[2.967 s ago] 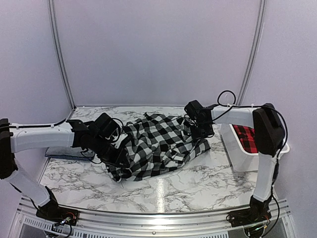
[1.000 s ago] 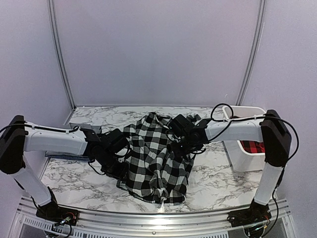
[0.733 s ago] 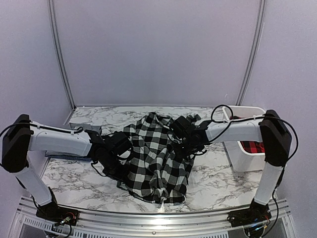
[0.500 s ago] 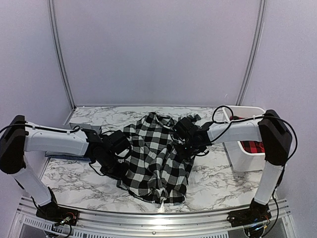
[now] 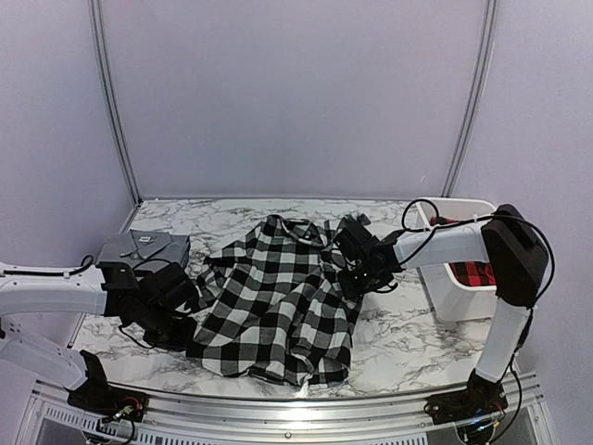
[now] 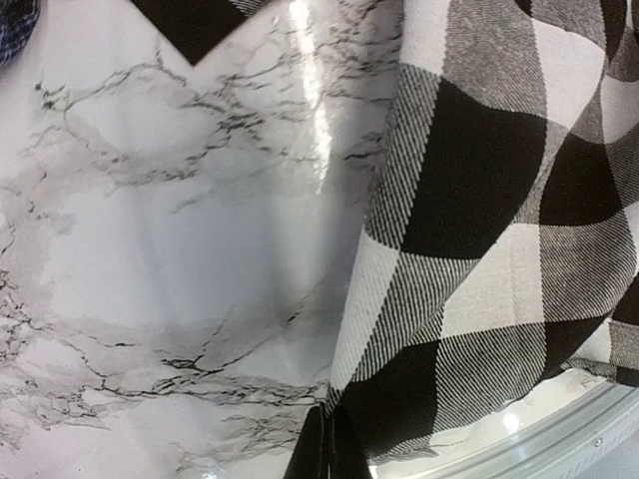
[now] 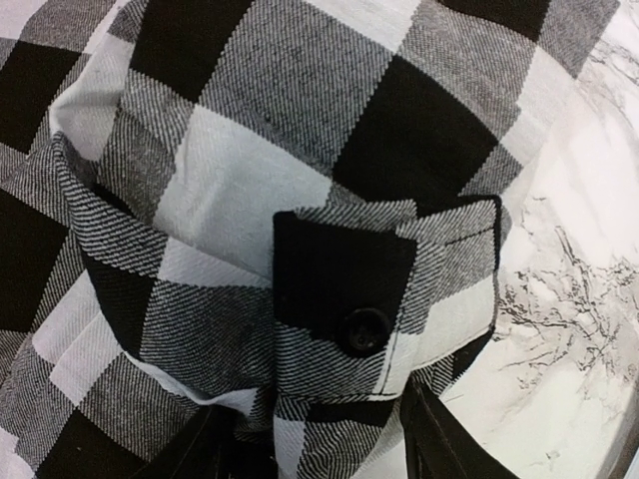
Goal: Fold and stack the long sleeve shirts
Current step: Flatten out the crumpled shirt at the center of the board.
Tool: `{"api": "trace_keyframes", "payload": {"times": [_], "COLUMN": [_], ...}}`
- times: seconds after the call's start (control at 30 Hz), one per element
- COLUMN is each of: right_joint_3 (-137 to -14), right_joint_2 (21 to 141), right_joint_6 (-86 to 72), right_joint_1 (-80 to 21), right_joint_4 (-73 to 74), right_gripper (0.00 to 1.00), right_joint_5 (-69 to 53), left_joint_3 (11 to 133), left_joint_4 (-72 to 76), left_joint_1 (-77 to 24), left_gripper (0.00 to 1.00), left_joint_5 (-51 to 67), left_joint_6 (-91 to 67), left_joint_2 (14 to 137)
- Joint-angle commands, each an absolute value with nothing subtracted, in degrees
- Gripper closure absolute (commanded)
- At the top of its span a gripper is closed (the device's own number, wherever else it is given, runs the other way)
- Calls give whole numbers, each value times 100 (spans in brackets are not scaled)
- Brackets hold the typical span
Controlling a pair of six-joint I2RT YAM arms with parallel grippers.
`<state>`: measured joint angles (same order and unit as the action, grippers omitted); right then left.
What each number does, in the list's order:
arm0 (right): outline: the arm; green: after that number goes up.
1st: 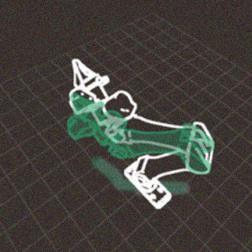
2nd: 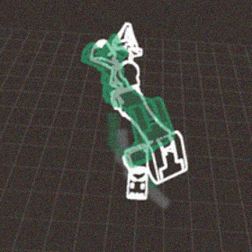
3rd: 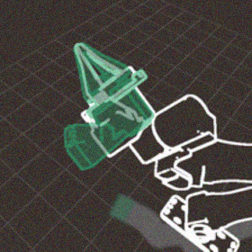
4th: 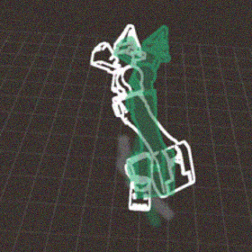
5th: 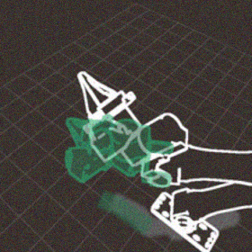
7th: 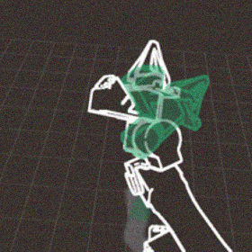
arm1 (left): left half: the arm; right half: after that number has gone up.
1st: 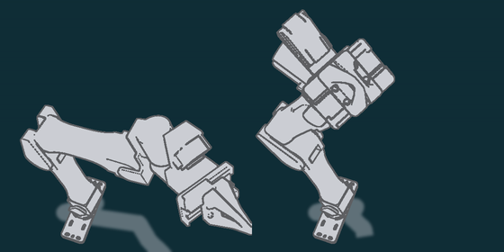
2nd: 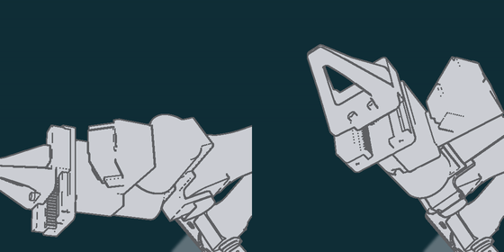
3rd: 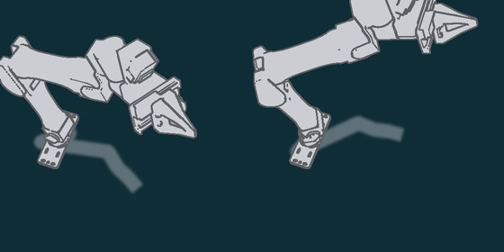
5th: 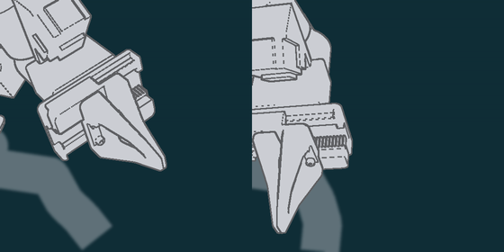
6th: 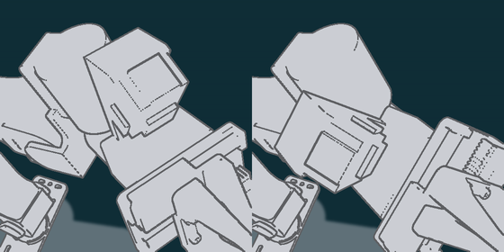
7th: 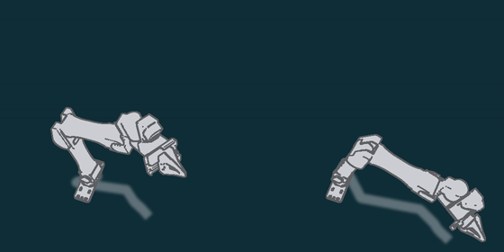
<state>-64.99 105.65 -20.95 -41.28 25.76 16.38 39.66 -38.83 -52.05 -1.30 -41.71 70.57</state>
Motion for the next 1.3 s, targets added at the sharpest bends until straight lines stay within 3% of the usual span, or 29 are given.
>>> {"api": "trace_keyframes", "payload": {"times": [0.0,0.1,0.17,0.5,0.73,1.07,1.27], "right_joint_3": [-6627,-6732,-6823,-7872,-9047,-8875,-8718], "right_joint_2": [10444,10368,10217,10677,11770,12067,11833], "right_joint_6": [-2038,-2019,-2006,-1572,-1225,-1196,-1265], "right_joint_1": [-4057,-4048,-4050,-4354,-4438,-4389,-4296], "right_joint_4": [2565,2702,2724,2715,2897,2960,3071], "right_gripper": [44,44,43,32,31,47,84], "right_joint_5": [1745,1756,1698,1822,1649,1831,2135], "left_joint_3": [3727,3684,3804,5209,6519,7445,6733], "left_joint_4": [-4155,-4069,-4033,-4364,-4039,-3440,-2754], "left_joint_1": [-5050,-4959,-4959,-4827,-4182,-3148,-2544], "left_gripper": [100,100,89,66,65,63,53], "left_joint_5": [-336,-203,-24,-547,-824,-780,-249], "left_joint_6": [-4376,-4247,-4141,-3783,-3006,-2499,-2758], "left_joint_2": [7076,7161,7185,7235,8231,9934,9848]}}
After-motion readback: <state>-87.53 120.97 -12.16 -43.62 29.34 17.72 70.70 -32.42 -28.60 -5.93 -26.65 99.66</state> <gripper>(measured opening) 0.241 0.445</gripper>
